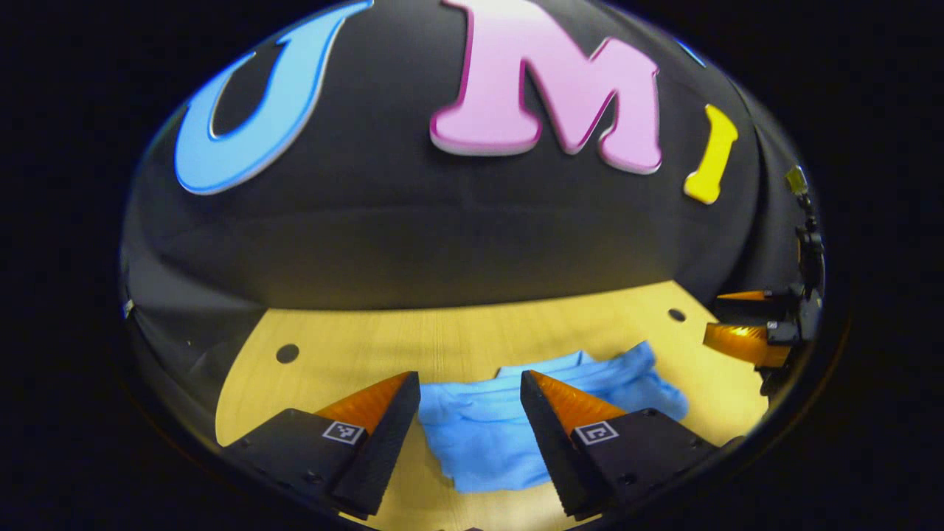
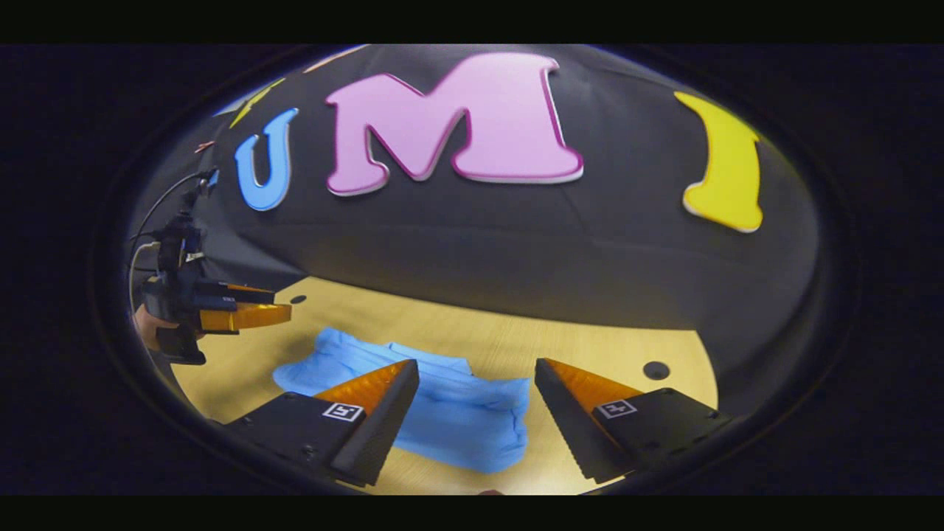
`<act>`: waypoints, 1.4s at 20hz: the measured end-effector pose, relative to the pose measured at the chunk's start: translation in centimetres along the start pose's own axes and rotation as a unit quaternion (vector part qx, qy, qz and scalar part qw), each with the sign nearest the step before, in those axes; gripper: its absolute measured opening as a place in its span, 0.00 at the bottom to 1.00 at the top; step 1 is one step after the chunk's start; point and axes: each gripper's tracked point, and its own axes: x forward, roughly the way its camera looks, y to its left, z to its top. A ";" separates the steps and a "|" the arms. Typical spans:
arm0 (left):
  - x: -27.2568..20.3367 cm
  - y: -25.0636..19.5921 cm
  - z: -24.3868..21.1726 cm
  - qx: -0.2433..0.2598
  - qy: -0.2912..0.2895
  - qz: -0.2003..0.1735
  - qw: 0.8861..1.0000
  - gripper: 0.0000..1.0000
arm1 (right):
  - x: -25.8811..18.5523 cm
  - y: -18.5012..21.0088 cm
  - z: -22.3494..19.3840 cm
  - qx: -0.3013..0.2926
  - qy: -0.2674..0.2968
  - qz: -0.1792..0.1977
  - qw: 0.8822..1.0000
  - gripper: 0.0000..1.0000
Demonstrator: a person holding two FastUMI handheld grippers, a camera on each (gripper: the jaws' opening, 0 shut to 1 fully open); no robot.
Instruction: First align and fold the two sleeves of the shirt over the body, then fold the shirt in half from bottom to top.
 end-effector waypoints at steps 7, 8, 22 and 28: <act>-19.8 -5.8 3.0 0.014 -0.119 -0.022 0.992 0.91 | -16.8 7.9 6.5 -0.090 -0.113 -0.051 0.988 0.97; -22.9 -6.4 2.7 0.021 -0.133 -0.016 0.991 0.92 | -19.4 8.9 7.0 -0.089 -0.125 -0.058 0.986 0.97; -50.1 -8.1 -0.4 -0.044 -0.246 0.062 0.966 0.96 | -45.5 18.6 10.4 -0.046 -0.242 -0.065 0.967 0.97; -52.1 -7.3 -0.1 -0.051 -0.259 0.104 0.959 0.96 | -45.6 18.1 12.1 -0.041 -0.269 -0.039 0.961 0.96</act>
